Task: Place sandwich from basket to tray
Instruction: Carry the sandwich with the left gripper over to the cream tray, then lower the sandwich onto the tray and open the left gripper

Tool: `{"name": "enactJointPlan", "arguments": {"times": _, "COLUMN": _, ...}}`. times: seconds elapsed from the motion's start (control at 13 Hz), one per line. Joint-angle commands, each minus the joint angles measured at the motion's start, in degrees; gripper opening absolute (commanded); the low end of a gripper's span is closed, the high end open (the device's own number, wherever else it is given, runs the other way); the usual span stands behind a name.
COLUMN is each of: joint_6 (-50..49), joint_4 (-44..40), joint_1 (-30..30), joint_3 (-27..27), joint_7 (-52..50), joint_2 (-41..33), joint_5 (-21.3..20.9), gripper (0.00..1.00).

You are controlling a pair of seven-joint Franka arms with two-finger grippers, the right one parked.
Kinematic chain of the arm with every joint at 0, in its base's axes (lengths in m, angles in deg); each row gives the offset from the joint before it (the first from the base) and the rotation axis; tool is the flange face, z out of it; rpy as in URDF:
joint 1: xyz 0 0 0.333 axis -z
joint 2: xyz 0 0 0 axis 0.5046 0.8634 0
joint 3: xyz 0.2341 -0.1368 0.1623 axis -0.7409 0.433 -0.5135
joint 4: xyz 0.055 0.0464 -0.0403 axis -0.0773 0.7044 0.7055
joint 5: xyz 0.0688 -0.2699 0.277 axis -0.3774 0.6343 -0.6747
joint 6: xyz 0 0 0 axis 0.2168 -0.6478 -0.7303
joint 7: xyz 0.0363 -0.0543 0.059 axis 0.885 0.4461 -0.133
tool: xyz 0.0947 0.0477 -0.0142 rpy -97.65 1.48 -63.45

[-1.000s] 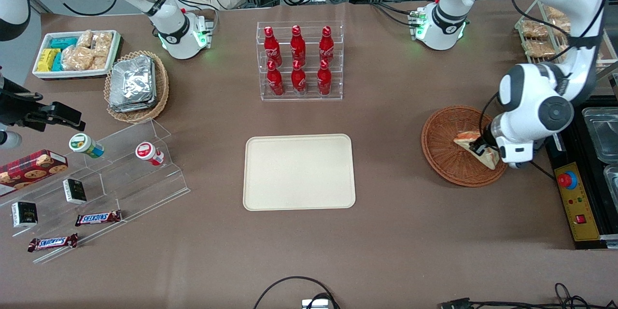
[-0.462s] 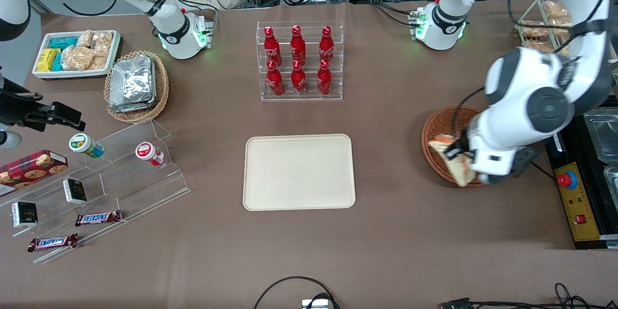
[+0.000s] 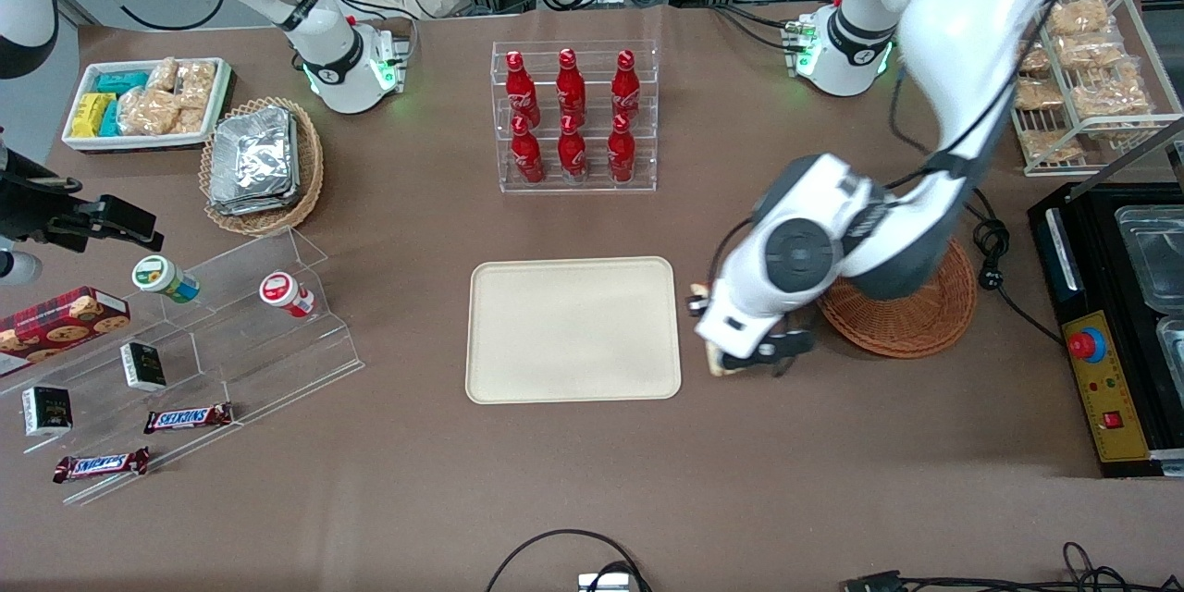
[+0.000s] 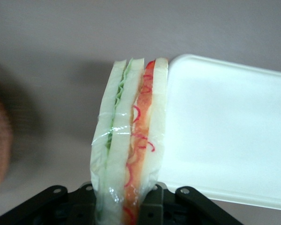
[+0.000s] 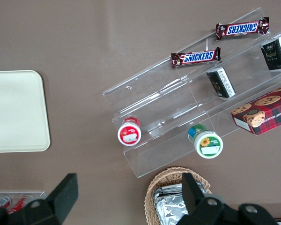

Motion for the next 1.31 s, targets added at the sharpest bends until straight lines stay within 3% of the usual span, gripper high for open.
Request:
{"name": "enactJointPlan", "arguments": {"times": 0.0, "joint_6": 3.5, "joint_4": -3.7, "joint_1": 5.4, "joint_3": -1.9, "joint_7": -1.2, "joint_2": 5.4, "joint_5": -2.1, "gripper": 0.0}}
{"name": "enactJointPlan", "arguments": {"times": 0.23, "joint_6": 6.2, "joint_4": -5.3, "joint_1": 9.2, "joint_3": -4.0, "joint_7": -1.2, "joint_2": 9.0, "joint_5": -2.2, "gripper": 0.02}}
{"name": "enactJointPlan", "arguments": {"times": 0.46, "joint_6": 6.8, "joint_4": -6.3, "joint_1": 13.5, "joint_3": -7.8, "joint_7": -1.8, "joint_2": 11.3, "joint_5": -2.0, "gripper": 0.4}}
{"name": "enactJointPlan", "arguments": {"times": 0.54, "joint_6": 6.8, "joint_4": -6.0, "joint_1": 14.3, "joint_3": -8.3, "joint_7": -2.0, "joint_2": 11.4, "joint_5": -2.1, "gripper": 0.57}}
{"name": "enactJointPlan", "arguments": {"times": 0.62, "joint_6": 6.8, "joint_4": -5.8, "joint_1": 14.4, "joint_3": -8.4, "joint_7": -1.9, "joint_2": 11.4, "joint_5": -2.2, "gripper": 0.87}}
{"name": "enactJointPlan", "arguments": {"times": 0.69, "joint_6": 6.7, "joint_4": -5.7, "joint_1": 14.4, "joint_3": -8.4, "joint_7": -1.9, "joint_2": 11.4, "joint_5": -2.2, "gripper": 1.0}}
{"name": "enactJointPlan", "arguments": {"times": 1.0, "joint_6": 4.1, "joint_4": -5.9, "joint_1": 13.7, "joint_3": -8.5, "joint_7": -2.1, "joint_2": 8.0, "joint_5": -2.3, "gripper": 1.0}}
{"name": "enactJointPlan", "arguments": {"times": 1.23, "joint_6": -7.1, "joint_4": -5.5, "joint_1": 10.2, "joint_3": -8.4, "joint_7": -2.0, "joint_2": 0.7, "joint_5": -1.1, "gripper": 1.0}}
